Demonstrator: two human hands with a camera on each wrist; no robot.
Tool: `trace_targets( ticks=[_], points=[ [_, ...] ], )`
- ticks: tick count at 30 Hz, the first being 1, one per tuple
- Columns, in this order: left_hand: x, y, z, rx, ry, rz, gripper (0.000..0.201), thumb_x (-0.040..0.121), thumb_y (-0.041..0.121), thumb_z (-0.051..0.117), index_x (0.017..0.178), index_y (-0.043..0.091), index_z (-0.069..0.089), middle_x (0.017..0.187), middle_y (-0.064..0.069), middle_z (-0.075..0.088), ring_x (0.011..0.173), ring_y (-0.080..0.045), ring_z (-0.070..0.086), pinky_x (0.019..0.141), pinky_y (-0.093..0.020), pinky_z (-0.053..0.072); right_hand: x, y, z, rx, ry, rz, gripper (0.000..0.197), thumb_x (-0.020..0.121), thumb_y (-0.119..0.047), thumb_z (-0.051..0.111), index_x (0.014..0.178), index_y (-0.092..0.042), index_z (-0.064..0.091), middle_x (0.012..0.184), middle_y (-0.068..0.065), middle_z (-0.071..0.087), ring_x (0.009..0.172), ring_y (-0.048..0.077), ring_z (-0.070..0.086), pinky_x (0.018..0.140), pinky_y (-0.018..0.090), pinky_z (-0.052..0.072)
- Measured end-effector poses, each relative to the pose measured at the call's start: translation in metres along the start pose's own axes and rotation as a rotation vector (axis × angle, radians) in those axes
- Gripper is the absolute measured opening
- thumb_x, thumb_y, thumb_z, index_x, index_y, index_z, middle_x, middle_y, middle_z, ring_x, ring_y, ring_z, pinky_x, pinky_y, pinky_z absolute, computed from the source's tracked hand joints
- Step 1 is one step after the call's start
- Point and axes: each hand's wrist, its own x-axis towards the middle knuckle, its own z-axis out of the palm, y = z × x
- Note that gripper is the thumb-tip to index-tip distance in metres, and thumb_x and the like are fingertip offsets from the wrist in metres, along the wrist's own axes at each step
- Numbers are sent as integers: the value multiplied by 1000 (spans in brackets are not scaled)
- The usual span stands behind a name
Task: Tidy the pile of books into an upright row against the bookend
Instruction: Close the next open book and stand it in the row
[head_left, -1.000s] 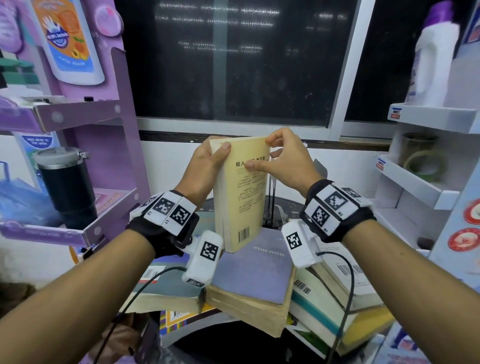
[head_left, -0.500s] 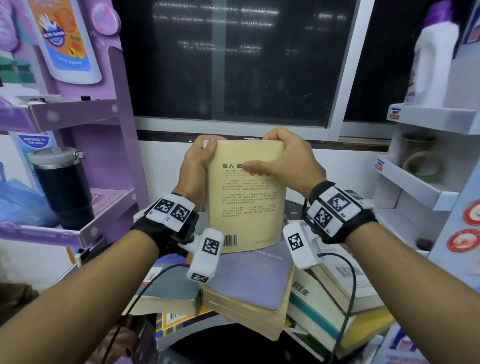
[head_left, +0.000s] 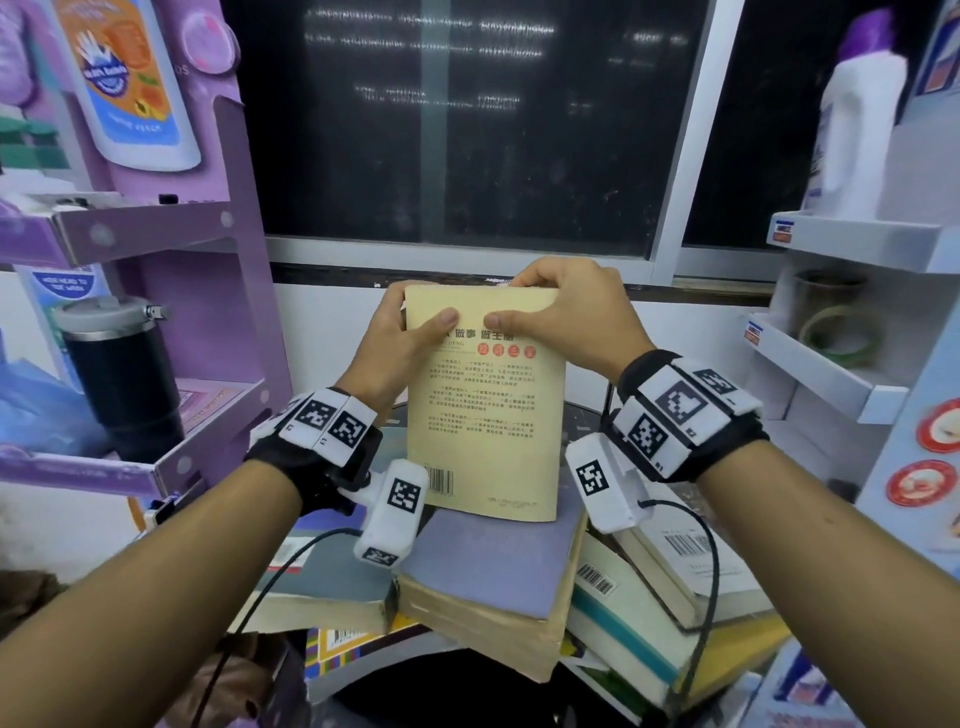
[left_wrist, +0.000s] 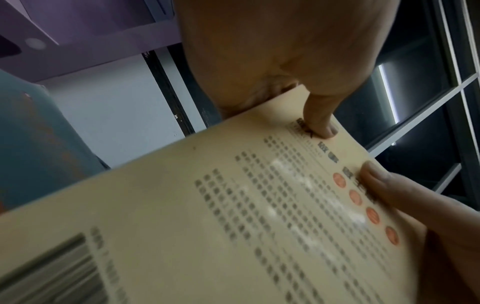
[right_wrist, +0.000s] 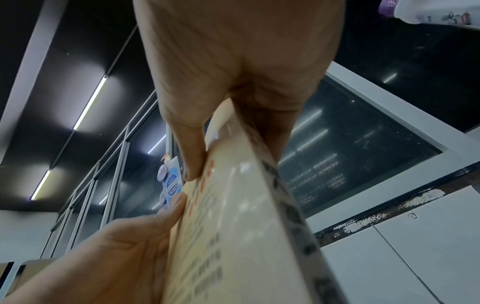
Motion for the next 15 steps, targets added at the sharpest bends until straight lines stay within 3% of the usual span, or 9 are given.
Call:
trace_targets(
  ticks=[2,4,8,12,15],
  points=[
    [5,2,-3,15,-75,-32,32,90,22,63,118,19,47,114,-11,66,101,-29,67,84,-45,56,-2,0,-6,14,-34,9,31,68,-47,82,90,-30,69,96,-10,69,93,11,65,74,29,57],
    [10,6,-6,22,-155,-62,29,91,18,61,115,19,46,114,-11,65,102,-29,66,83,-43,56,-6,-1,-13,58,-105,15,29,72,-41,81,97,-29,70,95,-11,70,85,7,69,72,30,60],
    [17,15,-12,50,-285,-93,25,92,15,59,112,16,43,111,-12,66,101,-26,66,80,-38,57,-12,-6,-26,120,-303,16,30,83,-28,75,110,-29,64,102,-7,71,83,11,73,71,39,62],
    [19,19,-13,20,-342,-94,29,86,18,65,107,16,45,107,-11,66,99,-24,66,80,-38,56,-11,-13,-33,135,-483,23,41,87,-18,70,125,-27,56,108,0,69,87,18,73,71,44,62],
    [18,17,-14,-4,-348,-86,32,78,21,65,104,18,47,107,-12,65,96,-24,66,81,-40,57,-11,-13,-34,156,-534,40,49,87,-13,70,131,-29,52,110,4,69,89,20,73,70,47,61]
  ],
)
